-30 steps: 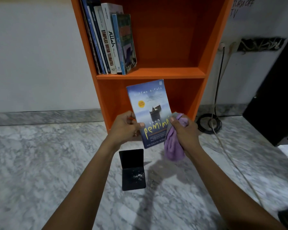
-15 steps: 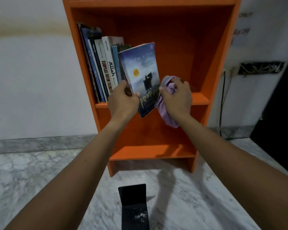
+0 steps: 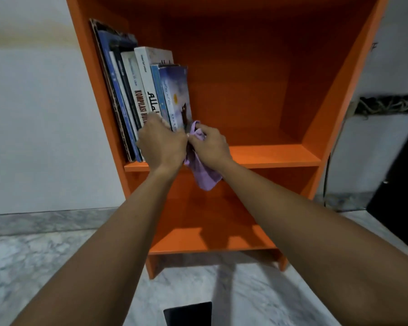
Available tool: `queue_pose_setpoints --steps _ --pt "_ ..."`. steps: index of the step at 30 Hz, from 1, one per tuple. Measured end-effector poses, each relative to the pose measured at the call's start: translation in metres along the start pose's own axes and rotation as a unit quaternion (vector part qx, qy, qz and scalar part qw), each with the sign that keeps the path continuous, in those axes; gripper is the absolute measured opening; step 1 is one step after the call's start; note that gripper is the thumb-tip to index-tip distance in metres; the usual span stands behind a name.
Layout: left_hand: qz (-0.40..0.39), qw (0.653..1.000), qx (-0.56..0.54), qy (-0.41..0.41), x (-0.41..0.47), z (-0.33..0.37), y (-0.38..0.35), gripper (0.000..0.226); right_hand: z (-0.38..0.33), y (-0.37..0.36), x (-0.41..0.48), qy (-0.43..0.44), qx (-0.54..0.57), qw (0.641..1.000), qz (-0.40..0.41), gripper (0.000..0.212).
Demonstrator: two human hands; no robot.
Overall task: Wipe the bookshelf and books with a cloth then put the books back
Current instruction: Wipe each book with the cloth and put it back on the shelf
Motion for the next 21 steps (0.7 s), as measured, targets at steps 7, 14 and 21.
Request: queue_pose_setpoints --steps 7,14,21 --pt "-0.03 0.999 -0.03 0.034 -0.002 -0.018 0.004 0.042 -0.002 0.0 -0.008 -0.005 -0.015 1.0 0.007 0.036" --pt "-0.041 0.999 0.008 0.03 -0.067 -0.027 0.046 0.019 -0.005 0.011 -0.05 -0.024 -0.017 0.999 0.027 0.044" --pt "-0.312 0.926 0.133 0.165 -0.205 -0.12 0.056 0.032 0.034 0.028 -0.196 -0.072 0.099 0.984 0.127 0.026"
Point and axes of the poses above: each hand's wrist, its own x-axis towards the middle knuckle, its own y-axis out of the back of the hand, z = x × y, the point moved 6 cm from there along x, towards the middle knuckle, and after that the axes turned 15 degrees about -x, right-handed, at the moved point
